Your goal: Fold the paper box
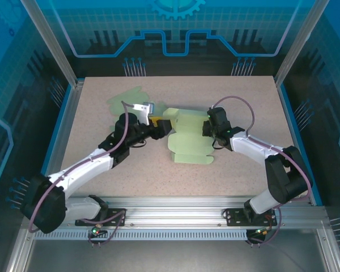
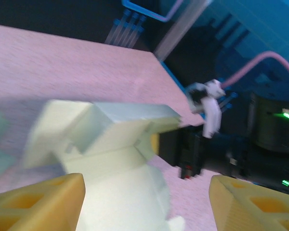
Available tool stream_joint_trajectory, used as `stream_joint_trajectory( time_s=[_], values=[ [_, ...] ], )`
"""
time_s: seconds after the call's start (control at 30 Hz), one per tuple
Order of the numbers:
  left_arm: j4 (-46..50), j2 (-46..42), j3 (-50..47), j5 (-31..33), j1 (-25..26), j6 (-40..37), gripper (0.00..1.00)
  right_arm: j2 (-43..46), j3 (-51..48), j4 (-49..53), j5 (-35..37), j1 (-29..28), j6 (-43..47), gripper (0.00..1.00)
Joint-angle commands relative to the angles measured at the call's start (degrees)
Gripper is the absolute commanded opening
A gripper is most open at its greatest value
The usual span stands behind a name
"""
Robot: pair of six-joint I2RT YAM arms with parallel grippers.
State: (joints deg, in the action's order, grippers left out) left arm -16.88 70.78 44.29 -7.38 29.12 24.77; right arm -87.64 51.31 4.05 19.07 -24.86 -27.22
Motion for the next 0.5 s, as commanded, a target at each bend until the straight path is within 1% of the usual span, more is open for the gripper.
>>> stream_joint_trajectory(
  time_s=[0.0,0.07,0.1,0.17,0.23,0.33,0.47],
  values=[
    [11.2,0.8,4.3,12.1,-3.7,-3.7,0.7,2.7,0.9,1.5,-0.6,-0.9,-0.5,0.01],
    [16.5,3.1,7.0,17.4,-6.1,-0.8,0.69,3.6,0.6,2.0,-0.8,-0.9,-0.4,0.01],
    [17.7,4.3,8.0,18.5,-7.0,0.0,0.68,4.0,0.5,2.2,-0.9,-0.9,-0.4,0.01],
    [17.7,7.1,9.3,18.8,-8.1,0.0,0.68,4.7,0.2,2.4,-1.3,-0.9,-0.4,0.01],
    [15.2,10.0,10.1,17.0,-8.1,-1.4,0.68,5.3,-0.1,2.5,-1.7,-1.0,-0.5,0.01],
    [10.2,14.4,11.1,11.5,-8.1,-2.8,0.67,5.6,-0.2,2.9,-2.2,-1.0,-0.5,0.01],
    [5.9,19.2,12.7,4.0,-7.7,-2.8,0.65,5.0,0.1,3.4,-2.8,-1.0,-0.5,0.02]
  ],
)
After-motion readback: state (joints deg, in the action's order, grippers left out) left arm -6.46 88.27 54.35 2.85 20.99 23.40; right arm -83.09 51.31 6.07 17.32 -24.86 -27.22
